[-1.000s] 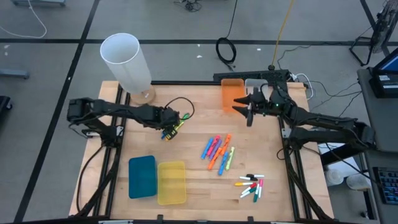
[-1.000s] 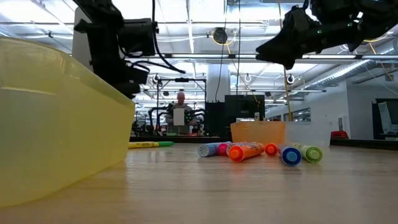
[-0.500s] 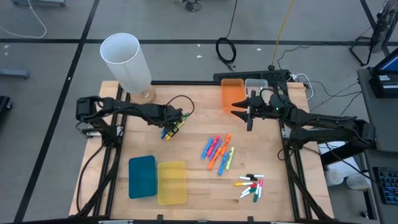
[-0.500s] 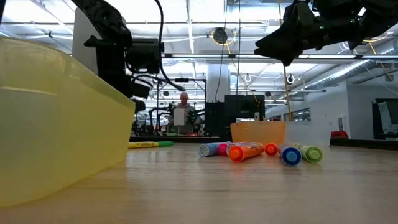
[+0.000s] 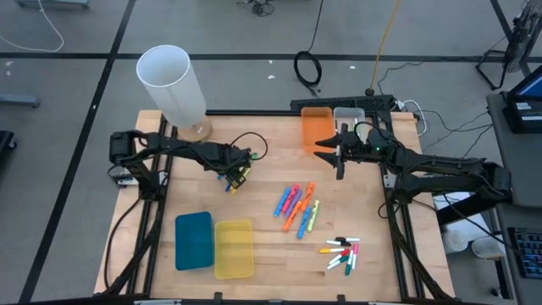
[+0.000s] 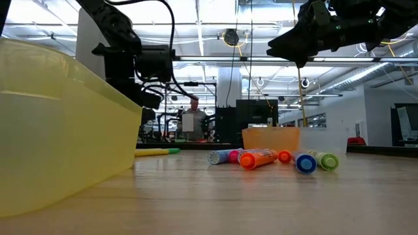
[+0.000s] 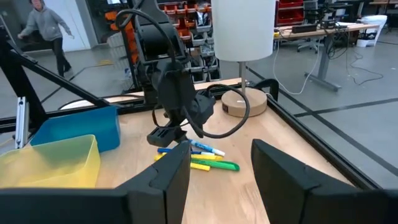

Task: Pick & Place Markers
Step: Put the light blue marker pen into the transparent bin

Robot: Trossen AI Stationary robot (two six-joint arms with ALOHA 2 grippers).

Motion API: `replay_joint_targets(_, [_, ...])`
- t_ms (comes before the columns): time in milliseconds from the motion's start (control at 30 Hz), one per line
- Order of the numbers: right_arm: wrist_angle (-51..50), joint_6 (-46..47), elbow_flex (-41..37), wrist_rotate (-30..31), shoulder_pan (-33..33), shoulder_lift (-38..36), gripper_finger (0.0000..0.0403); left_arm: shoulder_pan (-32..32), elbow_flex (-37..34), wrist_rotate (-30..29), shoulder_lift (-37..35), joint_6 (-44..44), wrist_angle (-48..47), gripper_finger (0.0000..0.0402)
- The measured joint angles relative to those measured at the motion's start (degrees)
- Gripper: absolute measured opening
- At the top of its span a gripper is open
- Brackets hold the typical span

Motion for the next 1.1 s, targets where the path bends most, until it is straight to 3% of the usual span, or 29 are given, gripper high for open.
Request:
replay_joint_targets(233, [0.0,2.0,0.0,0.0,0.0,0.0,0.0157,2.1,-0.2,4.9,1.8,0.3,-0.4,0.0212])
replay_joint_targets(367, [0.0,1.9,0.0,-0.1,0.0,0.0,0.0157,4.3,-0.6,9.3,3.1,1.1,0.0,0.0181])
replay_joint_targets(533, [0.0,1.4,0.0,-0.1,0.0,0.0,0.0157,6.1,-0.6,10.8,3.3,3.4,1.1,0.0129])
replay_joint_targets(800, [-0.1,2.2,0.0,-0.2,0.0,0.0,0.0157,7.4,-0.9,10.5,3.0,4.2,1.9,0.0034])
replay_joint_targets(1100, [-0.1,1.4,0.0,-0.2,0.0,0.0,0.0157,7.1,-0.4,6.2,-0.9,9.4,1.2,0.0033])
